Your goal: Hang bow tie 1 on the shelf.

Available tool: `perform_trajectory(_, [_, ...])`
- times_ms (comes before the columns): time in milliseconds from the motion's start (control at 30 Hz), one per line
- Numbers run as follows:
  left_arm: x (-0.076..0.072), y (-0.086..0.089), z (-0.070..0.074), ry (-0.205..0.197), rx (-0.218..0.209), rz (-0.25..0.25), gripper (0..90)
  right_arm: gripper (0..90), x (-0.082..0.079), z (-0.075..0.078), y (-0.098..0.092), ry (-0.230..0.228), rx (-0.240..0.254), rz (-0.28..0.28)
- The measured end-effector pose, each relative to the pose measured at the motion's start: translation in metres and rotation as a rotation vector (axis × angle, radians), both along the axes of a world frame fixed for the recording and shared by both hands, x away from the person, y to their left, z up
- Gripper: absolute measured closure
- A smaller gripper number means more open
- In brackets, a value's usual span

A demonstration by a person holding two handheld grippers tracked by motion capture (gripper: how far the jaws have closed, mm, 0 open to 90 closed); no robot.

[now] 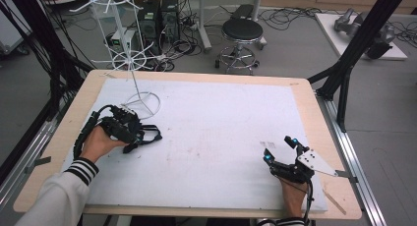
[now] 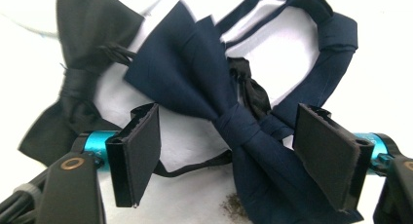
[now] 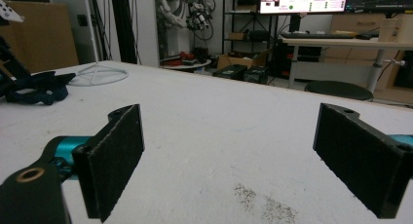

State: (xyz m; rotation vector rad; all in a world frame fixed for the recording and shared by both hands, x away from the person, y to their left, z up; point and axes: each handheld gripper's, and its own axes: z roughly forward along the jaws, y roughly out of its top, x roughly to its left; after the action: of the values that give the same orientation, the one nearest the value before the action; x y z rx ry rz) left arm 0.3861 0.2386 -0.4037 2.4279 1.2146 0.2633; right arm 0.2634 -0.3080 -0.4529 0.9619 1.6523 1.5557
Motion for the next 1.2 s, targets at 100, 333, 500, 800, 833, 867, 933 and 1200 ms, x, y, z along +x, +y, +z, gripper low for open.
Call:
perform_trajectory(100, [0.0007, -0.0009, -0.0015, 0.005, -0.006, 0.002, 27.8, 10.7, 0.0000, 0.0000, 0.0000, 0.000, -0.002, -0.001])
perform_trajectory(333, [0.0021, 0.0004, -0.0020, 0.023, -0.025, 0.016, 40.7, 10.7, 0.0000, 0.0000, 0.0000, 0.000, -0.002, -0.001])
perform_trajectory(500, [0.0014, 0.0017, -0.0014, 0.029, -0.049, 0.033, 48.4, 10.7, 0.0003, -0.0001, -0.0001, -0.004, -0.003, -0.002])
perform_trajectory(800, [0.0010, 0.0022, -0.0028, 0.048, -0.084, 0.053, 60.9, 10.7, -0.0003, -0.0001, 0.0005, 0.003, 0.001, 0.000])
perform_trajectory(833, [0.0011, 0.0021, -0.0025, 0.052, -0.085, 0.052, 61.9, 10.7, 0.0002, -0.0001, 0.0000, -0.005, -0.004, -0.001])
perform_trajectory(867, [0.0011, 0.0023, -0.0024, 0.053, -0.091, 0.052, 64.5, 10.7, 0.0002, -0.0001, 0.0001, -0.004, -0.002, -0.002])
perform_trajectory(933, [0.0009, 0.0019, -0.0019, 0.051, -0.091, 0.053, 67.3, 10.7, 0.0003, -0.0001, 0.0000, -0.004, -0.004, -0.002])
perform_trajectory(1200, [-0.0002, -0.0004, -0.0003, 0.036, -0.094, 0.061, 74.7, 10.7, -0.0003, 0.0000, 0.0006, 0.004, 0.001, 0.000])
